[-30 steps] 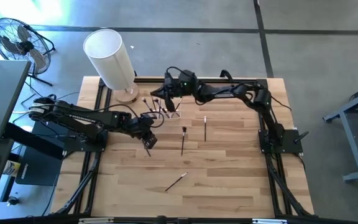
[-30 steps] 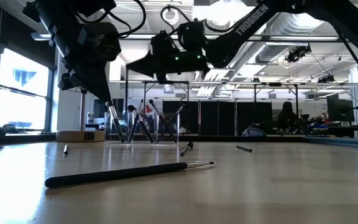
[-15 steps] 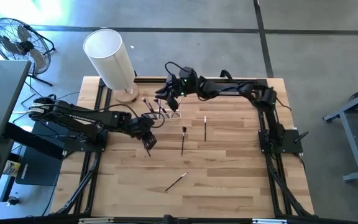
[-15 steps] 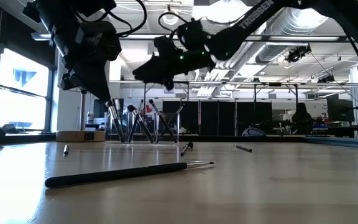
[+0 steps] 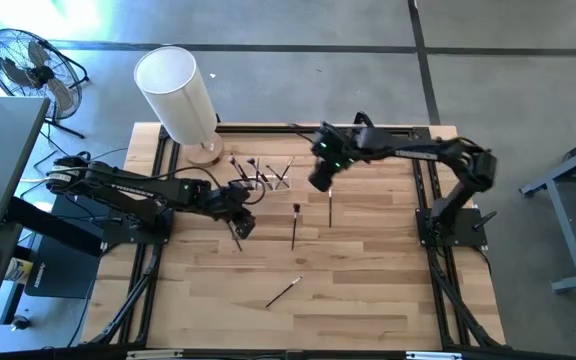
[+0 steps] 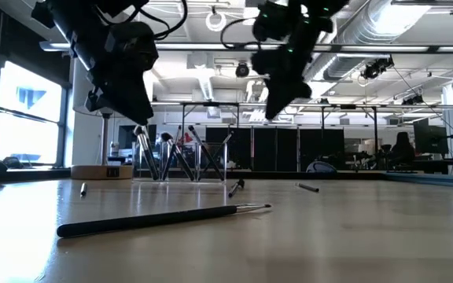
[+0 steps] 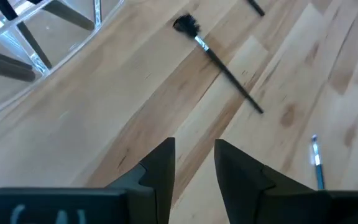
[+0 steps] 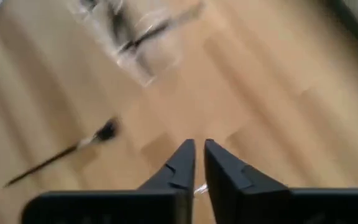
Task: Pick & Place Makeup Supplies
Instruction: Put the black makeup brush into the transparent organizer
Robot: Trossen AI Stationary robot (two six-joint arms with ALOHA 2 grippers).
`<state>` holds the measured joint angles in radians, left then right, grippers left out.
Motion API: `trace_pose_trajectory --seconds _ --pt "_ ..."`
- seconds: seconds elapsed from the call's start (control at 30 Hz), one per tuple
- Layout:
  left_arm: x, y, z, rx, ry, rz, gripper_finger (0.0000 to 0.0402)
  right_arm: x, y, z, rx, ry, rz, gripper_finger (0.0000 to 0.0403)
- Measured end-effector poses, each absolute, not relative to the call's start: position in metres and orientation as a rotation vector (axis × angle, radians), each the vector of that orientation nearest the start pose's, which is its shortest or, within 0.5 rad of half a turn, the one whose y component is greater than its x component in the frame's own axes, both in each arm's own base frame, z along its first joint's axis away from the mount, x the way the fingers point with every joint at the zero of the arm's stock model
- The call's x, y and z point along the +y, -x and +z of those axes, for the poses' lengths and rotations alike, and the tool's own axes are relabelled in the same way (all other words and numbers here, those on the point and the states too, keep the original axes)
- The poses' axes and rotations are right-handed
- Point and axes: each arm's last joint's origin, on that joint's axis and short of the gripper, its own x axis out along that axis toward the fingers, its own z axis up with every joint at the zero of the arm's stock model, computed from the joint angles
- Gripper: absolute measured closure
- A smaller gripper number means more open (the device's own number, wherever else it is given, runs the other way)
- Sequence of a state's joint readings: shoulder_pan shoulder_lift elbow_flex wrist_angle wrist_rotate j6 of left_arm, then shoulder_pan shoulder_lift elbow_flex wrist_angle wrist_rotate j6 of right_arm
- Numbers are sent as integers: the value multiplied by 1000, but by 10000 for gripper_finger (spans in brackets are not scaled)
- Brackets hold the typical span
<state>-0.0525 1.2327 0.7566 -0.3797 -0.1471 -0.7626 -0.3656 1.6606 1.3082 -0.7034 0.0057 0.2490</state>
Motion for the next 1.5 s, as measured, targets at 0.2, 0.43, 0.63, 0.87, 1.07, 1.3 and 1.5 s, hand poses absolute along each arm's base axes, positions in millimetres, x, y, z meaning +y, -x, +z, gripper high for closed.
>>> trace_pose_trajectory --seconds 0.2,0.43,0.63,0.87,1.07,1.3,1.5 --pt "-7 -248 238 727 757 543 291 -97 -260 214 852 -598 -439 393" --pt "-4 -233 234 775 1080 1018 291 -77 -208 210 742 -594 -418 398" --pt "-5 -218 215 831 1286 1262 291 -69 -187 210 705 -516 -381 401" --pt "-3 -216 189 735 1417 1401 291 -66 -182 212 705 -432 -329 400" --pt "0 -222 172 744 1399 1480 291 -66 -182 212 712 -387 -306 399" --pt "6 -235 152 731 1393 1514 291 -66 -182 212 716 -360 -294 401" --pt "6 -240 140 738 1366 1563 291 -66 -182 211 724 -352 -292 400"
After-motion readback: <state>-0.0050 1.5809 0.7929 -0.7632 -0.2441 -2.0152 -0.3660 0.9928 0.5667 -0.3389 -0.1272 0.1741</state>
